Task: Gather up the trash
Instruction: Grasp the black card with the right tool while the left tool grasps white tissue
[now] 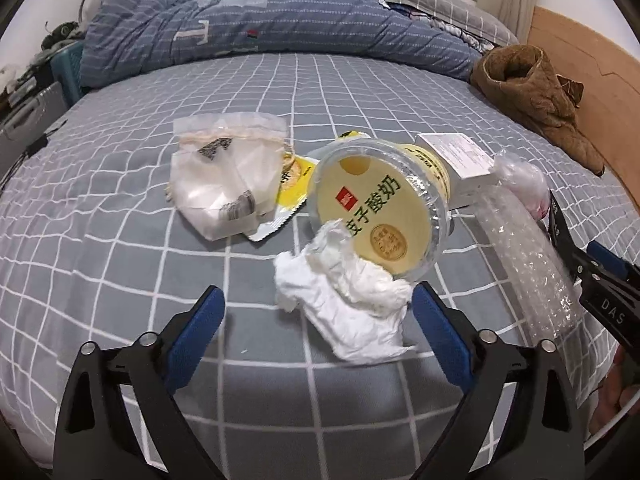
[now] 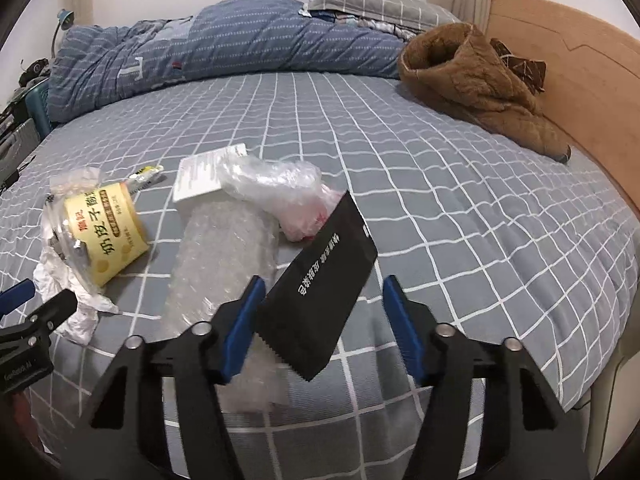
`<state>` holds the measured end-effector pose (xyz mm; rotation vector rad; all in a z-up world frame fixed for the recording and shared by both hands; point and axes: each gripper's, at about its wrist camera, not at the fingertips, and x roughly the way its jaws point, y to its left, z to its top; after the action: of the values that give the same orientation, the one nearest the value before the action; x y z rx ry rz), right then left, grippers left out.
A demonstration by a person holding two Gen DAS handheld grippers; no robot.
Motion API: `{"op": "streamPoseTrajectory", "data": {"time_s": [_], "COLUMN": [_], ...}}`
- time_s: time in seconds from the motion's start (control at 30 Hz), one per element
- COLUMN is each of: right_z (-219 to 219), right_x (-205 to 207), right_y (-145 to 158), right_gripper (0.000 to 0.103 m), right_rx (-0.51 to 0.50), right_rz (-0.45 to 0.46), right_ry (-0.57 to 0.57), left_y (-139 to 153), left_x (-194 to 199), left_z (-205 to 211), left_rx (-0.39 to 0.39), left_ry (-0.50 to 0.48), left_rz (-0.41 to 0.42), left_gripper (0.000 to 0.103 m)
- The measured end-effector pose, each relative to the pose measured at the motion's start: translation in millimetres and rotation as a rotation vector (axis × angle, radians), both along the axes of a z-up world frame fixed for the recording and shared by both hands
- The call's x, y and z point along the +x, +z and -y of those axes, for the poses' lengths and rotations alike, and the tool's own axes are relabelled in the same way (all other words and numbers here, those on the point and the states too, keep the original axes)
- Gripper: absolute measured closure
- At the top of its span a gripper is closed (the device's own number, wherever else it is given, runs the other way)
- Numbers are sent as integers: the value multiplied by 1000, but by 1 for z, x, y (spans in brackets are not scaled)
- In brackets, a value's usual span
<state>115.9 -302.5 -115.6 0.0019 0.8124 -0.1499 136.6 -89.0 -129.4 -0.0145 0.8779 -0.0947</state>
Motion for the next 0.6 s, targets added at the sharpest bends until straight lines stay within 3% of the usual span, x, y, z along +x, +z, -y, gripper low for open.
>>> {"op": "streamPoseTrajectory", "data": {"time_s": [0.2, 0.37, 0.6], "right_z": [8, 10, 11], "right_x": [2, 1, -1], "right_y": [-8, -9, -5], "right_gripper": [69, 94, 100], "right_rx": [5, -7, 0], "right_rz": [-48, -50, -41], "right_ry": [-12, -20, -25], "left_y": [-8, -13, -12], "left_x": [7, 8, 3], "left_z": [4, 5, 7], "left_rx": [-23, -49, -50], "left_ry": [-24, -46, -70], "left_rz": [-35, -66, -68], "left_gripper": [38, 62, 77]}}
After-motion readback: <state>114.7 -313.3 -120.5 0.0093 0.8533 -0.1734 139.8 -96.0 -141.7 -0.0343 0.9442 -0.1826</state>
